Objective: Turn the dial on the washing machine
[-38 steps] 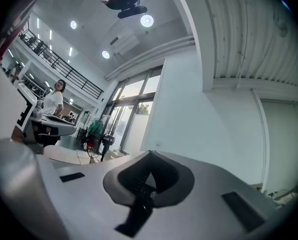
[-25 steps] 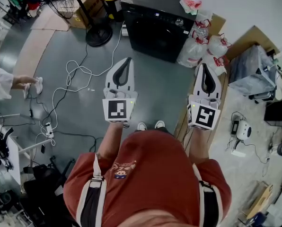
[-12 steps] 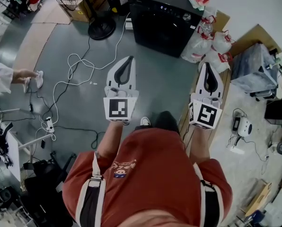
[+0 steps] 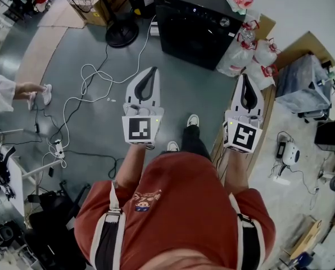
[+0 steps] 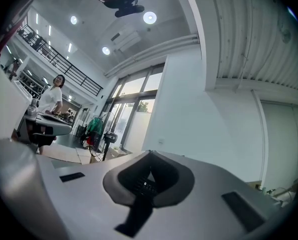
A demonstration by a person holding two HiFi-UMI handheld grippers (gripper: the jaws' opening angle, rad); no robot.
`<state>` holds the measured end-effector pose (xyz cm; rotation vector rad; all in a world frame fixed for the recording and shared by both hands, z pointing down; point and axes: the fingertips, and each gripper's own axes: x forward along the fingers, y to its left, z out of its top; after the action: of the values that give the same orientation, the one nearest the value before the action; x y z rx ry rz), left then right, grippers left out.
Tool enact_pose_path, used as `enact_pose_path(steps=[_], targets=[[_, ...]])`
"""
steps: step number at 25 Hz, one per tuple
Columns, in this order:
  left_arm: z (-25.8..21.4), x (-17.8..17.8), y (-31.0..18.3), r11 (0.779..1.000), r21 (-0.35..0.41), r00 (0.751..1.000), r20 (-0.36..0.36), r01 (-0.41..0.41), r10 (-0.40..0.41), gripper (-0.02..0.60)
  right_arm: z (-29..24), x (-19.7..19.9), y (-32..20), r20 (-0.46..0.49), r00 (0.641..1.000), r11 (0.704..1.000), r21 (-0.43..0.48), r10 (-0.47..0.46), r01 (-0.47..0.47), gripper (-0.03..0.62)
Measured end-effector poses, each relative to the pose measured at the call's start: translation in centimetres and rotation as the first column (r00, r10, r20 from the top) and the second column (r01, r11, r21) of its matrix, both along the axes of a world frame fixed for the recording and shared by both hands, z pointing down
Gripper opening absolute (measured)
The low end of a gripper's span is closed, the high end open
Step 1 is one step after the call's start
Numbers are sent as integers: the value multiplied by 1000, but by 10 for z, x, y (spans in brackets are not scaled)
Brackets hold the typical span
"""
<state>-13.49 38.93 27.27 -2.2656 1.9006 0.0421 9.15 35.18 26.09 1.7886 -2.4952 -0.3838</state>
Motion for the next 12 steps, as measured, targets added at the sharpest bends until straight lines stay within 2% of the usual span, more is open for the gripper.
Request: enact_pose_path(steps=[12], targets=[[2,25,-97,999,-33,1000,21,-10,11,11,5,23,-97,25,1000,1000,-19,12,-11,8]])
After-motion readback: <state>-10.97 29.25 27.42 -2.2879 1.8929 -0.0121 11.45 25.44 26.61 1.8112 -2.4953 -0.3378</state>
